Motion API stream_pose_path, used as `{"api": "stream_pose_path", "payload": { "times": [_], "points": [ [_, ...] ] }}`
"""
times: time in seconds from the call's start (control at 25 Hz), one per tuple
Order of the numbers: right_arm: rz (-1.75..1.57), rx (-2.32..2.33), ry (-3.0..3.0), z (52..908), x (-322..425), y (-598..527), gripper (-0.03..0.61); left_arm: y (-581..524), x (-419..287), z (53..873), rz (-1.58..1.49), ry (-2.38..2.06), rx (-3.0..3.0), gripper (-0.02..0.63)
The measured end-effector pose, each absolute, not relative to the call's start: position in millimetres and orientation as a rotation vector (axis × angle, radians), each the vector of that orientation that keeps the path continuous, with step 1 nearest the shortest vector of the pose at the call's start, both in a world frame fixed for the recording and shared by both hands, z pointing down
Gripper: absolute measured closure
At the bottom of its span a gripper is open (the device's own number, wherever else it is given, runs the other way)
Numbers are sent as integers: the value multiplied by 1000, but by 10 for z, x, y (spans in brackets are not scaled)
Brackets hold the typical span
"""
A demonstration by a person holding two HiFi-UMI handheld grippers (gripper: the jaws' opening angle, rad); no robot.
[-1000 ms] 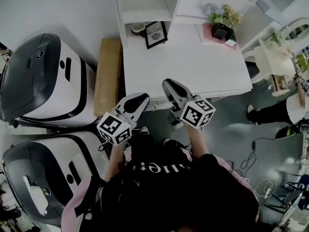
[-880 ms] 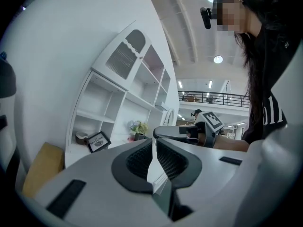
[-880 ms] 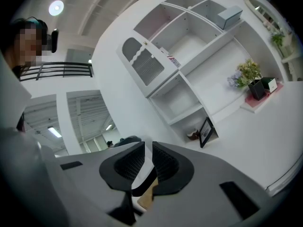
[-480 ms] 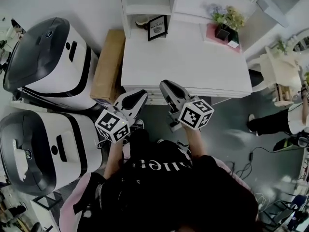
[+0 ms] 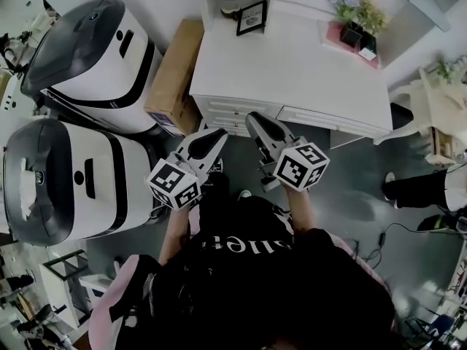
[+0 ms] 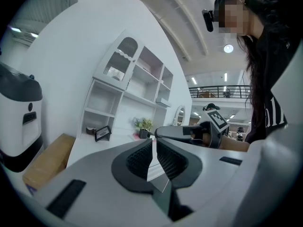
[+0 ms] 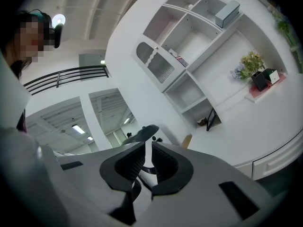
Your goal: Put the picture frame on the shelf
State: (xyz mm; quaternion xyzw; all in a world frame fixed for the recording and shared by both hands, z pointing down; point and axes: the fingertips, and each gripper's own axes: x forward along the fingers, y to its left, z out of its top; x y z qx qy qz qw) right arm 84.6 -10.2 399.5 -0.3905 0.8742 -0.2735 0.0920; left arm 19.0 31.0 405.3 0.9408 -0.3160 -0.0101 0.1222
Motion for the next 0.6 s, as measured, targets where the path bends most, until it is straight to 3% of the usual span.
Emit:
{"api": "stream_pose_path", "payload": {
  "times": [0.6],
  "points": [
    [-785,-1039,2679,4022,750,365,506,833,228,4125,-16,-988,2732,575]
  ]
}}
